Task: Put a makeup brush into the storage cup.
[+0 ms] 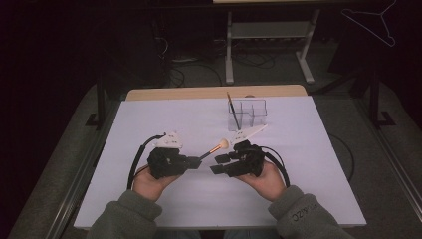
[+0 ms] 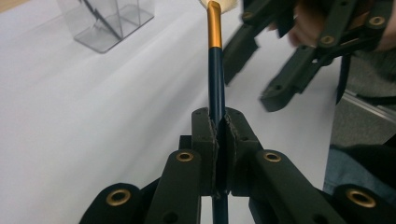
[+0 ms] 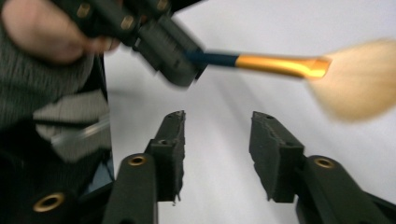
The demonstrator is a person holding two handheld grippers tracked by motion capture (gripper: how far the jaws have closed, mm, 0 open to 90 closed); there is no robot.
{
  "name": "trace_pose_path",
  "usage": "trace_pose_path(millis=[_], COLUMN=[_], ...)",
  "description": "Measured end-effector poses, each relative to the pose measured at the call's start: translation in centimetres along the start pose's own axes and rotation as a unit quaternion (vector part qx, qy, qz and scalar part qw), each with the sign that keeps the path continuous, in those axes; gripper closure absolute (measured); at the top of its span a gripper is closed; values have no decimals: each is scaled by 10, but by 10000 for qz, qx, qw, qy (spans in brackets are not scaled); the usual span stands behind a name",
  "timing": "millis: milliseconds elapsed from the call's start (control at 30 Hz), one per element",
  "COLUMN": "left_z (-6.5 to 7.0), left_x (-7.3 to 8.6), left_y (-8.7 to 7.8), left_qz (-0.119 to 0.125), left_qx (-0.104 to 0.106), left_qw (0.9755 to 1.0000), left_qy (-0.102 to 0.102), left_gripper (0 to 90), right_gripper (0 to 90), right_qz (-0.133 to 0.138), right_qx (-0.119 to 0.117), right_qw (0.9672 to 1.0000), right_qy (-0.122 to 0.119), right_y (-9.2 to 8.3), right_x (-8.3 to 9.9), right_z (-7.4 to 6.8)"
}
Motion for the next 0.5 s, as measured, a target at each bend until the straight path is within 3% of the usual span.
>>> trace_pose_path(millis=[67, 167, 267, 500], left_z=[1, 3, 3, 9], left_x=[1, 4, 8, 11], left_y=[3, 10, 15, 27], left_qz=[28, 49, 39, -200], left_qx=[81, 120, 125, 78], left_qw=[9999, 9999, 9997, 9997], left_qy=[-56, -113, -210, -79], left_gripper=[839, 838, 836, 835], right_gripper=[531, 545, 605, 732], right_qz=[260, 521, 557, 646], right_qx=[-115, -75, 58, 49], right_qw=[9995, 9984, 9983, 9978], right_qy=[99, 211, 182, 113], right_y=[0, 0, 0, -1], right_x=[-1, -4, -4, -7], right_z=[2, 3, 2, -2])
Point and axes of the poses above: each handheld gripper's, and its own axes: y roughly forward along the jaws, x roughly out of its underside, z roughly to its right, the point moved 2 cm from there along y, roughly forward along the jaws, and after that the axes turned 6 degrees about -y, right-handed, at the moved point
